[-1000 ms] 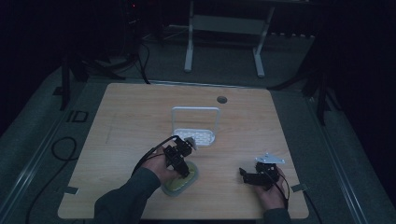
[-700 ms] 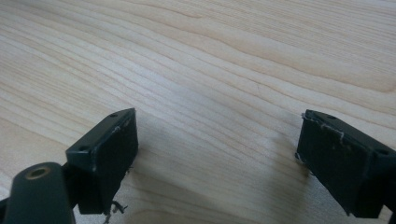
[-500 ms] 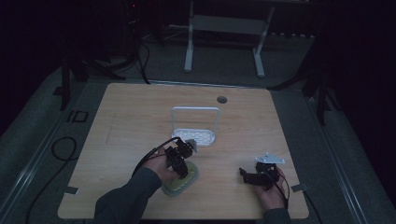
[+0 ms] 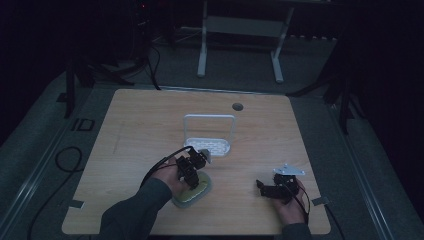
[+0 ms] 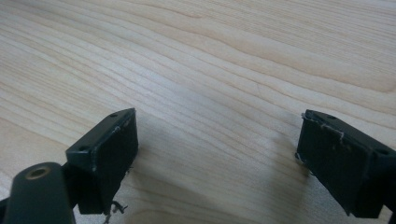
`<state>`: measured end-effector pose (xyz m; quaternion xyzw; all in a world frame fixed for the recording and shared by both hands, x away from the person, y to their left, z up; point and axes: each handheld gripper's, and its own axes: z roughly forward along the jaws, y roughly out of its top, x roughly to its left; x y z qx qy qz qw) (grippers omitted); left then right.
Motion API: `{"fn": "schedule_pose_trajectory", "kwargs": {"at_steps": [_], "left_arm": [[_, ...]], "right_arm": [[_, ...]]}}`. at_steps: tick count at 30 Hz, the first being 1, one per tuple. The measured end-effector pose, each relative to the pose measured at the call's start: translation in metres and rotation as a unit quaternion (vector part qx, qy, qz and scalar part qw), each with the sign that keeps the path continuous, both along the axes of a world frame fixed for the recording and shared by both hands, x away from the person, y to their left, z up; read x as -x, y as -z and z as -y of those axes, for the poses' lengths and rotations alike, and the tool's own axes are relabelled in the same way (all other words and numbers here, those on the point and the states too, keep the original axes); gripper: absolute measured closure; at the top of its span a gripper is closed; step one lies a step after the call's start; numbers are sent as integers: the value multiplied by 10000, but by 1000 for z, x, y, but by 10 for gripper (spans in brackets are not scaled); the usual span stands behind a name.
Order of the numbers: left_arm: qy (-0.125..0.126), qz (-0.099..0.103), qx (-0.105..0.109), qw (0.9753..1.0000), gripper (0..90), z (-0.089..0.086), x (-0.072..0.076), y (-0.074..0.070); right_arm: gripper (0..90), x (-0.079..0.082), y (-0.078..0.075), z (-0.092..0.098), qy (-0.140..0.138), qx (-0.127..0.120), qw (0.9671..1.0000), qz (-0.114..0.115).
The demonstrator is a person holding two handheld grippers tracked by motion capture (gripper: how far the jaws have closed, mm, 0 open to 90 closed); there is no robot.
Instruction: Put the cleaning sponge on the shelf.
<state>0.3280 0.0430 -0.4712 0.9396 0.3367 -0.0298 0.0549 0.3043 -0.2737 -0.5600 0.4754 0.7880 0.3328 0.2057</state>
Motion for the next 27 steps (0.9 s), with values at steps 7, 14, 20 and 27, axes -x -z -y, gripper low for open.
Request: {"fn": "schedule_pose_trajectory", "kwargs": {"at_steps": [7,14,20,27], "left_arm": [[35,26,33,10000,717,-1,-1,-3],[112,98,43,9999,717,-2,-4,-9],[163,86,126,9998,717,-3,-6,-14],[249,139,138,9995,717,-6,-10,-20]], "right_arm": [[121,0,0,0,0,-1,10000,-1],[120,0,0,0,-1,-1,10000,2],[121,0,0,0,-5,3,10000,8],[120,0,0,0,-6,5,10000,6]]}}
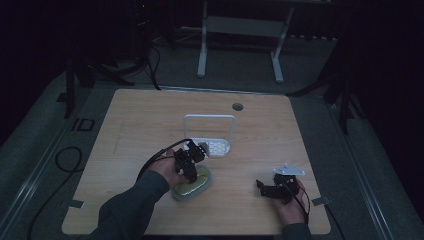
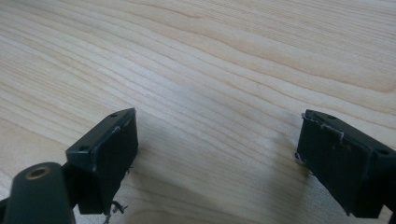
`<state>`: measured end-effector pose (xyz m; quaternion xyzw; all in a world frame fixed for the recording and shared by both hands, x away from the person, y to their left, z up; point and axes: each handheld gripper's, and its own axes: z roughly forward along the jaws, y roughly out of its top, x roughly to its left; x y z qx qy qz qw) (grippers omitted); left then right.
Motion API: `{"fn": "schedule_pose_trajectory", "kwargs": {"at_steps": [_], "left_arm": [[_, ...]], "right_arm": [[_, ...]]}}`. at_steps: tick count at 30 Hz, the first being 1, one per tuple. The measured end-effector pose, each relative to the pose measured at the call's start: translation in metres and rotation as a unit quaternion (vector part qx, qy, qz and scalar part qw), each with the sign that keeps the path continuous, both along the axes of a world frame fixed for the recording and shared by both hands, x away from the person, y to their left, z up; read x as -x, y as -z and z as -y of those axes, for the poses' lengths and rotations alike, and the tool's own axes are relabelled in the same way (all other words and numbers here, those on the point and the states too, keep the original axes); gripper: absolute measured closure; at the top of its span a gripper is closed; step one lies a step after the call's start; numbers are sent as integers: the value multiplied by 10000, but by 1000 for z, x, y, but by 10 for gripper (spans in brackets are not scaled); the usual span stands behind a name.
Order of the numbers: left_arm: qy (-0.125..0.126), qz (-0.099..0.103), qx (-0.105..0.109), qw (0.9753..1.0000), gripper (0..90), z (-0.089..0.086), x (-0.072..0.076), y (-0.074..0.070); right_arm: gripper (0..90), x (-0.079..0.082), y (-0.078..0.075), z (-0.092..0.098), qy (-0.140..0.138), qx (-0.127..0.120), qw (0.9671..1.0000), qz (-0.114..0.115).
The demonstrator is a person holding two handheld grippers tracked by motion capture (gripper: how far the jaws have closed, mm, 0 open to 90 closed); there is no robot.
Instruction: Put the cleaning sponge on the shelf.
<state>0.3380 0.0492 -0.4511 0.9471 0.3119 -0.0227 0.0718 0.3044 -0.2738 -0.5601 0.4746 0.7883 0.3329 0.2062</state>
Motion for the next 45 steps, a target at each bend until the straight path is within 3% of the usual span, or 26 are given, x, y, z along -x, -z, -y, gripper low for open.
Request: {"fn": "schedule_pose_trajectory", "kwargs": {"at_steps": [16,22,31,38,45], "left_arm": [[251,182,76,9995,718,-3,-9,-8],[254,338,146,9990,718,-2,-12,-11],[335,377,98,9987,718,-1,-19,-10],[266,371,151,9988,717,-1,-22,-11],[264,516,176,9982,717,-2,-26,-12]], "right_arm": [[120,0,0,0,2,-3,10000,0],[121,0,0,0,3,-2,10000,-2],[121,0,0,0,3,-2,10000,-1],[120,0,0,0,9,-7,10000,-10],[121,0,0,0,8,-7,10000,-9]]}}
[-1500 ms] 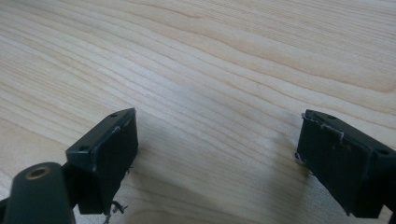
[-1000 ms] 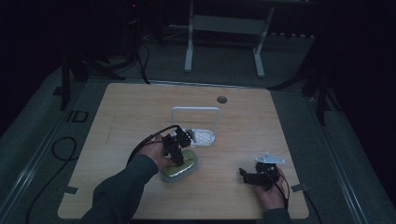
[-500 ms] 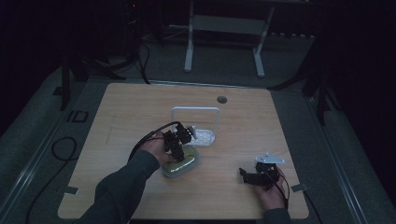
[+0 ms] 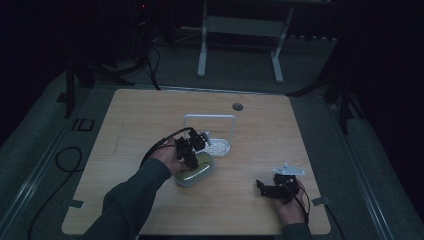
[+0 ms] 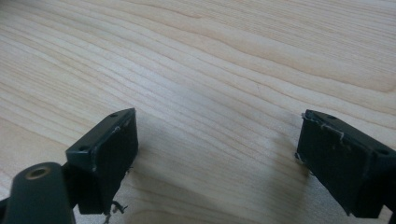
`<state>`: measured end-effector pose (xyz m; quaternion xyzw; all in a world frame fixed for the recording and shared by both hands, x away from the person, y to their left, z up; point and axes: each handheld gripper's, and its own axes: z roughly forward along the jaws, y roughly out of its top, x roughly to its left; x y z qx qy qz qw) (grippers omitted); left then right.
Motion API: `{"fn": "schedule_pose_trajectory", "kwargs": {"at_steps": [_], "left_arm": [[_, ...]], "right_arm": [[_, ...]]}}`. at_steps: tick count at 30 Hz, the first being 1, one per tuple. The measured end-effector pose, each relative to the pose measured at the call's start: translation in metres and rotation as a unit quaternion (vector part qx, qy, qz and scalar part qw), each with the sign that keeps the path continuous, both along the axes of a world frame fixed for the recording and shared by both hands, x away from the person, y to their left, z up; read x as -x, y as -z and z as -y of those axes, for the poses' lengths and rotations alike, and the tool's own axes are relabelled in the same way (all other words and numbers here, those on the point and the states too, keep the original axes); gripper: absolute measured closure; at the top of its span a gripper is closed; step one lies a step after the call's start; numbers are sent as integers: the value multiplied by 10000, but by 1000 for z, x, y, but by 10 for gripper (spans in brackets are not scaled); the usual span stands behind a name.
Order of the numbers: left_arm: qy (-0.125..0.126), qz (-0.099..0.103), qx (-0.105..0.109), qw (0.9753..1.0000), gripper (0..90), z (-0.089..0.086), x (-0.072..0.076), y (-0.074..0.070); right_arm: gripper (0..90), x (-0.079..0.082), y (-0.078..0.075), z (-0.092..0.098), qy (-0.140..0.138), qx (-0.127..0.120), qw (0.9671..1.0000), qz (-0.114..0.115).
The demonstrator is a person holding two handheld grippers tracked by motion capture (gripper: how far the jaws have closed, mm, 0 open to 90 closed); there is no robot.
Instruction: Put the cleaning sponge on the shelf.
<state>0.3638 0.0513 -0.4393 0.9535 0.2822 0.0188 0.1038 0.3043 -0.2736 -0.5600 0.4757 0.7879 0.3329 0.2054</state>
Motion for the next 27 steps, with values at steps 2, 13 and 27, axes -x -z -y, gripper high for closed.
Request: {"fn": "schedule_pose_trajectory", "kwargs": {"at_steps": [2,13,27], "left_arm": [[18,31,14,10000,718,0,-1,0],[253,214,-45,9994,718,2,-6,-2],[628,369,55,9973,719,6,-10,-2]], "right_arm": [[120,0,0,0,1,-1,10000,0],[121,0,0,0,-1,3,10000,3],[120,0,0,0,-4,5,10000,10]]}}
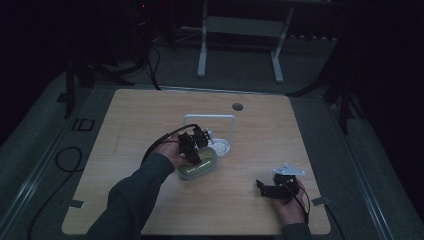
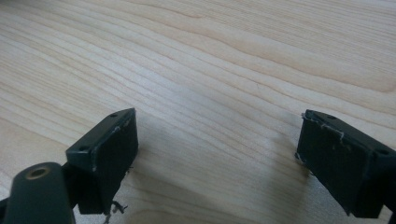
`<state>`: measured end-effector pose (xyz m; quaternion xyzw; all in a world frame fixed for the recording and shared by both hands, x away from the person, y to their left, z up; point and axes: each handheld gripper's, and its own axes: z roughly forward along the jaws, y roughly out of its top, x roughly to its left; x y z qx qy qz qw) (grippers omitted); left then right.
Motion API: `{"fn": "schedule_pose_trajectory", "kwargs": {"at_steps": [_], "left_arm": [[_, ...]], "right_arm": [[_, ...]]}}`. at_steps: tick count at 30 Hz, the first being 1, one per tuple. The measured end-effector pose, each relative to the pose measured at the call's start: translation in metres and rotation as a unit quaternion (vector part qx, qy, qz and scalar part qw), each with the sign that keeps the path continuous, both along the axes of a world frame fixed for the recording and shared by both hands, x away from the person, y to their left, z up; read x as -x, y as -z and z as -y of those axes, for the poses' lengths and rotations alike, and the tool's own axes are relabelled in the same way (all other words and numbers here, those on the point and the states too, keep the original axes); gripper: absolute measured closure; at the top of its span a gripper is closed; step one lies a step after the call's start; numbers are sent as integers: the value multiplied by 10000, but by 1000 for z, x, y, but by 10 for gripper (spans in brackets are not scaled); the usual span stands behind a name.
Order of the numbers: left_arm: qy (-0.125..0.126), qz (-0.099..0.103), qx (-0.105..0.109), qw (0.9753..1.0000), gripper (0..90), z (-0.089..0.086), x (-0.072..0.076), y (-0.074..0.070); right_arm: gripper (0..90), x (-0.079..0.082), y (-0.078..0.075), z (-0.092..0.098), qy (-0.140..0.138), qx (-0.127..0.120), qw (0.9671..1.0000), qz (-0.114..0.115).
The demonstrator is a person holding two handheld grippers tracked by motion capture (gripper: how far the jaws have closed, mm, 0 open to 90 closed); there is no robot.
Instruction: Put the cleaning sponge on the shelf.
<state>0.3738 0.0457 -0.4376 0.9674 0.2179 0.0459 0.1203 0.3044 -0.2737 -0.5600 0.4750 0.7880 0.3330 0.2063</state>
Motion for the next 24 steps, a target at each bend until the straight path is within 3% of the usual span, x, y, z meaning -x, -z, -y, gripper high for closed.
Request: {"fn": "schedule_pose_trajectory", "kwargs": {"at_steps": [6,18,24], "left_arm": [[89,53,21,9999,719,1,-2,0],[453,412,-135,9980,719,6,-2,-5],[541,516,-88,9972,719,5,-4,-7]], "right_arm": [[121,0,0,0,-3,3,10000,5],[120,0,0,0,0,-1,10000,0],[121,0,0,0,0,-1,10000,1]]}}
